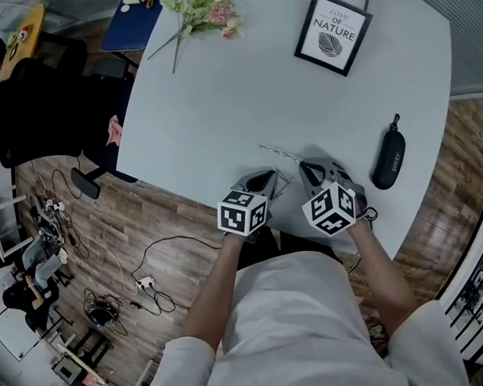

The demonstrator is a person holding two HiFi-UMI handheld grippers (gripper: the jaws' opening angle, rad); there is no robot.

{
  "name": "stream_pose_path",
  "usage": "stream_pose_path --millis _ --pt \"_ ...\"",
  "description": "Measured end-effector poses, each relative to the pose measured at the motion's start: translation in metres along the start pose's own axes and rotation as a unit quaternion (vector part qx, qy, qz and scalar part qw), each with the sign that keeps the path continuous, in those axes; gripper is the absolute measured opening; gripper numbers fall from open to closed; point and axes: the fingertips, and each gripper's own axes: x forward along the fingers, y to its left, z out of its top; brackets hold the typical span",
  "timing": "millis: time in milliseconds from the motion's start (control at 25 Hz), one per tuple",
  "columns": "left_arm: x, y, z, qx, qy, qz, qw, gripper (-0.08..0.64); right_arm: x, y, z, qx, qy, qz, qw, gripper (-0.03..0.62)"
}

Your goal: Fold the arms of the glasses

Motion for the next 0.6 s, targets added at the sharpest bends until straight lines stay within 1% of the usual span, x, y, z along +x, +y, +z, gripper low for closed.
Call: stream_pose_path --millis 600 --pt "0.009 -0.005 0.014 0.007 -0.007 -0.008 0.9999 0.02 0.0 0.018 0.0 -0.014 0.002 0.012 1.0 0.014"
